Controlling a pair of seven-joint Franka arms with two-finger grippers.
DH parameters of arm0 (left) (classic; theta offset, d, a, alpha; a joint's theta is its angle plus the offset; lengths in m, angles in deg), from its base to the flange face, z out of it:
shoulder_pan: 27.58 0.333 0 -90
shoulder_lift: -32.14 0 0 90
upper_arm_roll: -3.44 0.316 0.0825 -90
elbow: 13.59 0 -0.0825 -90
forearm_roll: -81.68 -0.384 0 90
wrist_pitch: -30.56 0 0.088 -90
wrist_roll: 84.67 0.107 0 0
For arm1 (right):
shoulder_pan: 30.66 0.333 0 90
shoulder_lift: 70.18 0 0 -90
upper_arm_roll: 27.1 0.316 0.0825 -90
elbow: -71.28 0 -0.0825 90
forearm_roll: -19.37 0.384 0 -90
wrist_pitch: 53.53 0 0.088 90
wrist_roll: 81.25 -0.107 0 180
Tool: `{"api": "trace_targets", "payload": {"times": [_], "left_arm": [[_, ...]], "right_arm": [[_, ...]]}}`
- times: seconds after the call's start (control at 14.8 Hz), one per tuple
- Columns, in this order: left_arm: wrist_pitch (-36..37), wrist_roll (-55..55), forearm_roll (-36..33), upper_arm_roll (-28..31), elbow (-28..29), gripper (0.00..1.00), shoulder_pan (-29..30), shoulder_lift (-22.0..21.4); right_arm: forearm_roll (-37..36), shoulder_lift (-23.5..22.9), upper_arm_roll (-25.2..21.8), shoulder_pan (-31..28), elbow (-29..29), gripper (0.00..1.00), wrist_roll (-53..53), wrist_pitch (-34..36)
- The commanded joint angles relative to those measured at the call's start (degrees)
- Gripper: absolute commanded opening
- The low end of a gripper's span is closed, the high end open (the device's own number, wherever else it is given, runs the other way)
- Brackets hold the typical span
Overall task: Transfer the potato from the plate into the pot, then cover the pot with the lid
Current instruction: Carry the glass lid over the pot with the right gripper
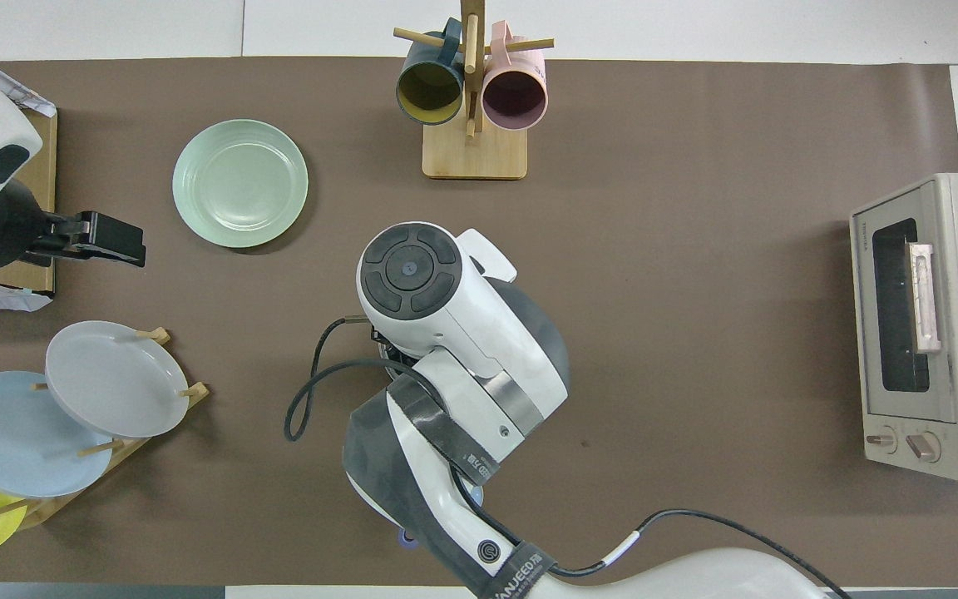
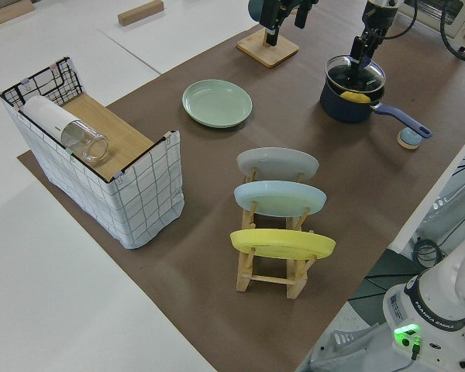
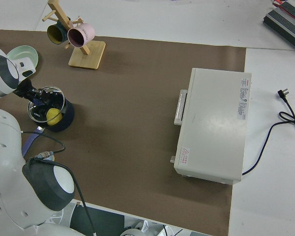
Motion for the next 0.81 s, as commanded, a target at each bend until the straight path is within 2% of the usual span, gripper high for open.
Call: {"api": "trace_targets", "payload": {"times": [0.0, 0.27, 0.41, 0.54, 0.74], "left_arm": [[1.64, 0.17, -2.4, 0.52, -0.47, 1.0, -1.04, -0.57], [2.87, -0.1, -2.4, 0.34, 1.55, 1.0, -0.95, -3.56], [1.57, -0.54, -2.4, -0.01, 5.49, 1.0, -0.95, -5.48], [0.33, 0.08, -2.4, -0.1, 4.11, 1.0, -0.78, -4.71], [2.86, -0.01, -2.14, 0.16, -0.28, 1.0, -0.95, -2.77]], "right_arm": [[-0.89, 0.67, 0.03, 0.09, 1.63, 0.0, -2.42, -2.01], [-0.89, 0.75, 0.03, 1.05, 2.33, 0.0, -2.96, -2.54], [-0.89, 0.93, 0.12, 1.14, 3.21, 0.0, -3.22, -3.41], [-0.89, 1.28, 0.03, 1.49, 4.26, 0.0, -3.31, -4.21], [-0.98, 1.46, 0.03, 1.49, 4.88, 0.0, -3.31, -4.21]]}}
